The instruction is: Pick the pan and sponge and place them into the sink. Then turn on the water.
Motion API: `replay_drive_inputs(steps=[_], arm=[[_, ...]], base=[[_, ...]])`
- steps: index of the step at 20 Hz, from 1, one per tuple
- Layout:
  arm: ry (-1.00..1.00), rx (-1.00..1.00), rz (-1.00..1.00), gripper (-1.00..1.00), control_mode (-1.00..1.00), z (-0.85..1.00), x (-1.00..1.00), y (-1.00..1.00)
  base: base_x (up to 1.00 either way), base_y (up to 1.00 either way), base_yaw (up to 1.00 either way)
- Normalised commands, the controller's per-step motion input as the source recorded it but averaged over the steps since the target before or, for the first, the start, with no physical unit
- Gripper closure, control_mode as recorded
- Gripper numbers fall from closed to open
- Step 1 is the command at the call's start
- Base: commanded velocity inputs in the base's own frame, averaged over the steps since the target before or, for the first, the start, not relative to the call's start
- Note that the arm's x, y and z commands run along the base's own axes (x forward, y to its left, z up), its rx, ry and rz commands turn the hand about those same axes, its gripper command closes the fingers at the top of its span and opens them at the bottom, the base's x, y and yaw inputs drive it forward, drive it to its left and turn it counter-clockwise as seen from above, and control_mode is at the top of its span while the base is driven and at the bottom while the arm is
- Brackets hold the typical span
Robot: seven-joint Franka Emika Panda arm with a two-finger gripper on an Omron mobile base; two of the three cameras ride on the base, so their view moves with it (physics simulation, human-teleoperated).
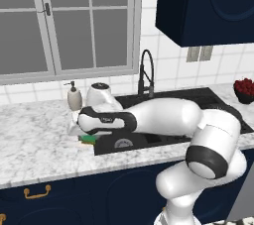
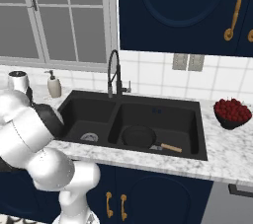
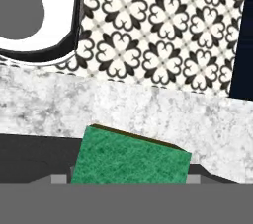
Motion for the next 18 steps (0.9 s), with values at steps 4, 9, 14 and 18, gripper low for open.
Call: replay_drive_inputs(steps=[4, 9, 14, 18], arm=[[-0.05, 0.21, 0.0, 1.0, -1.0, 0.74, -0.62, -1.0], [0.06, 0.02, 0.03, 1.0, -1.0, 0.78, -0.08, -0.99], [0.17, -0.17, 0.15, 1.0, -1.0, 0.69, 0.0, -0.62], [0.02, -0.28, 0.14, 1.0, -1.0, 0.33, 0.0, -0.67]], base=[[0.0, 0.0, 0.0], [0.0, 0.0, 0.0], [0.0, 0.0, 0.0], [0.0, 0.0, 0.0]])
